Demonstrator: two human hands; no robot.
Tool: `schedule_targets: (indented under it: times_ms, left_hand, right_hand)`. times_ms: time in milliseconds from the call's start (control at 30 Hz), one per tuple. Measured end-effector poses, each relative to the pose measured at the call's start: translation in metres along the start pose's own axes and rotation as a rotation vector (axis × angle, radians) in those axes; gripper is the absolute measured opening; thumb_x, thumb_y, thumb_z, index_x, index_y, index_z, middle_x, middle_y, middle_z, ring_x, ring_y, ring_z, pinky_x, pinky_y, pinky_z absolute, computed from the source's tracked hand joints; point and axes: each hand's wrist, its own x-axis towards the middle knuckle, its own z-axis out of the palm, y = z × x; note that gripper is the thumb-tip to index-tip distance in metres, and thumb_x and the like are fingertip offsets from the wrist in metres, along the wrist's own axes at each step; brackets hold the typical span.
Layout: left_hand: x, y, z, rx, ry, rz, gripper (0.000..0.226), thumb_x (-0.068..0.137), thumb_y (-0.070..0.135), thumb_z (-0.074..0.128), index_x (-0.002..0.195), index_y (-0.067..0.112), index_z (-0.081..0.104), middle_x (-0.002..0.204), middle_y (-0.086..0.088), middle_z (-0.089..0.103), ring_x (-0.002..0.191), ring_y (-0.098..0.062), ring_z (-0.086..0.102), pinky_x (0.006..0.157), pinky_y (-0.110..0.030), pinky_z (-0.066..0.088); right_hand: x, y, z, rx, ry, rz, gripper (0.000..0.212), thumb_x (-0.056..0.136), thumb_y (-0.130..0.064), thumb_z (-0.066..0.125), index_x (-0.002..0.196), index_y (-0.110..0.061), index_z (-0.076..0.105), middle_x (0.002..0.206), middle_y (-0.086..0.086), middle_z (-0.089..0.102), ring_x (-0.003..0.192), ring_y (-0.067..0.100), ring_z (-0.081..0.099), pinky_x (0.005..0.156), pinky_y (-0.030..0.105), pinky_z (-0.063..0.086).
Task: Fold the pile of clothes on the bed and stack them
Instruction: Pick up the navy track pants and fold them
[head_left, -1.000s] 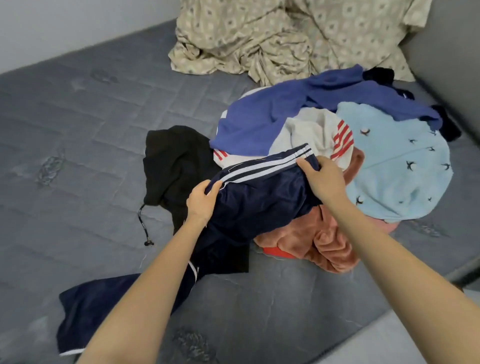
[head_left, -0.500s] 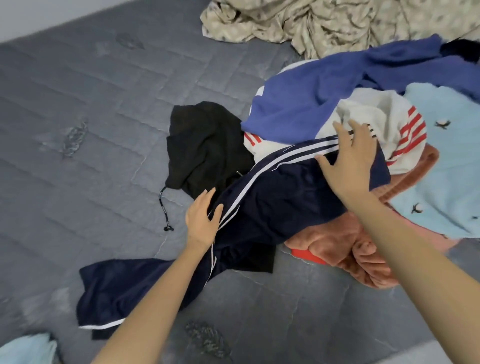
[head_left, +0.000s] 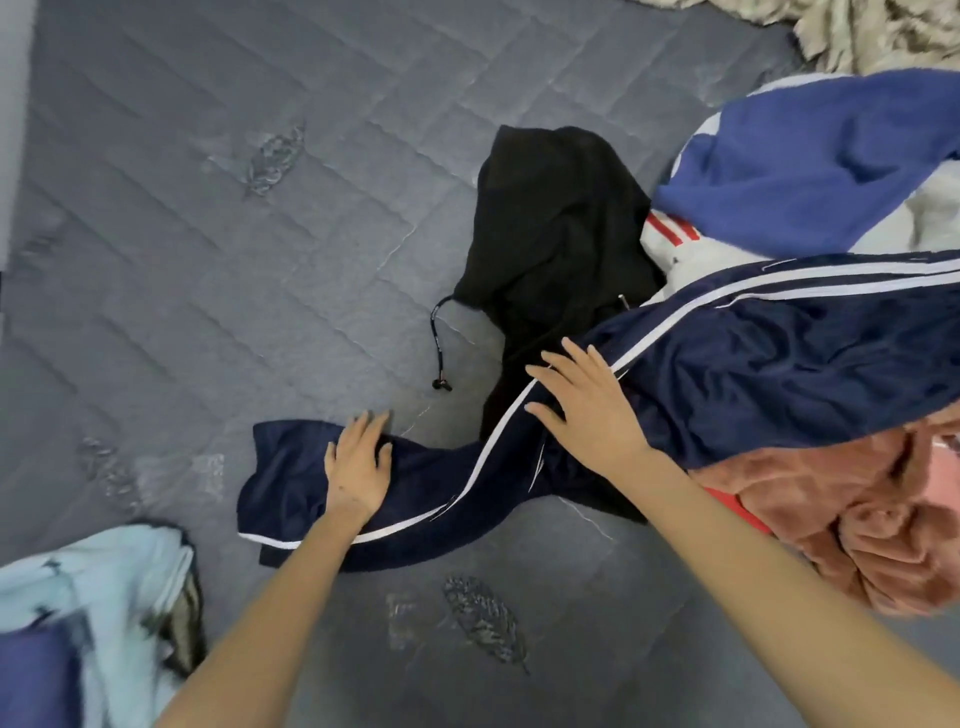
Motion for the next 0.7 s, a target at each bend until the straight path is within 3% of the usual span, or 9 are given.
schedule_targets:
  times_ms: [67,233,333,400,500,600,633,700]
  left_hand:
    - [0.002,-0.025,0.000,0.062,-0.010,-0.012,0.045,0.101,0.019,0.041,0.145,0.026,0.036,0.156,-0.004,0.024,0.146,-0.022,0.014,0.116,-0.047,0.009]
    - [0.000,-0.064,0.000,0.007,-0.046,0.044,0.047,0.096,0.023,0.051,0.142,0.022,0.040,0.157,-0.002,0.021,0.146,-0.021,0.013,0.117,-0.048,0.008]
    - [-0.016,-0.083,0.001,-0.103,0.003,0.141,0.050,0.086,0.043,0.065,0.127,0.018,0.050,0.153,-0.001,0.031,0.142,-0.017,0.025,0.117,-0.044,0.008]
    - [-0.027,-0.099,0.005,-0.067,0.000,0.248,0.064,0.077,0.062,0.061,0.122,0.018,0.053,0.151,-0.002,0.034,0.142,-0.017,0.024,0.117,-0.044,0.007]
    - [-0.040,-0.120,0.012,0.069,-0.012,0.419,0.080,0.071,0.067,0.062,0.133,0.018,0.045,0.155,-0.007,0.025,0.145,-0.021,0.013,0.117,-0.048,0.005]
    - [-0.047,-0.132,0.011,0.156,-0.041,0.463,0.099,0.060,0.053,0.081,0.139,0.017,0.034,0.156,-0.010,0.019,0.145,-0.026,0.012,0.117,-0.048,0.000]
    - [-0.047,-0.135,0.011,0.179,-0.031,0.478,0.096,0.059,0.045,0.085,0.136,0.015,0.037,0.155,-0.012,0.022,0.144,-0.028,0.016,0.117,-0.047,0.001]
    - [-0.045,-0.141,0.009,0.179,0.055,0.518,0.070,0.067,0.024,0.082,0.125,0.013,0.045,0.150,-0.013,0.033,0.140,-0.028,0.026,0.116,-0.047,0.008]
  right_hand:
    - [0.009,-0.014,0.015,-0.010,-0.034,-0.027,0.038,0.088,-0.032,0.059,0.119,-0.010,0.066,0.121,0.012,0.065,0.128,0.035,0.049,0.113,0.046,0.020]
    - [0.023,-0.044,0.041,-0.078,-0.440,-0.019,0.054,0.094,-0.040,0.055,0.143,-0.024,0.041,0.142,0.000,0.047,0.141,0.021,0.026,0.117,0.041,-0.002]
    - [0.020,-0.055,0.055,-0.125,-0.552,-0.062,0.060,0.088,-0.043,0.061,0.142,-0.028,0.040,0.135,-0.002,0.049,0.134,0.019,0.031,0.117,0.045,-0.005]
    - [0.017,-0.061,0.061,-0.161,-0.610,-0.073,0.057,0.087,-0.041,0.063,0.139,-0.028,0.044,0.128,-0.001,0.052,0.129,0.020,0.036,0.116,0.046,-0.005]
    - [0.018,-0.064,0.067,-0.175,-0.557,-0.060,0.035,0.091,-0.035,0.058,0.125,-0.026,0.058,0.119,-0.002,0.057,0.122,0.020,0.041,0.115,0.038,0.004]
    - [0.025,-0.064,0.069,-0.074,-0.420,-0.058,0.021,0.093,-0.031,0.057,0.107,-0.022,0.069,0.105,0.000,0.061,0.107,0.022,0.053,0.093,0.032,0.028]
    - [0.029,-0.064,0.068,-0.013,-0.359,-0.052,0.018,0.092,-0.029,0.060,0.101,-0.020,0.071,0.099,0.001,0.063,0.100,0.025,0.057,0.085,0.033,0.032]
    - [0.037,-0.063,0.062,0.079,-0.225,-0.025,0.011,0.087,-0.026,0.067,0.089,-0.018,0.074,0.085,0.003,0.066,0.084,0.028,0.062,0.074,0.036,0.041]
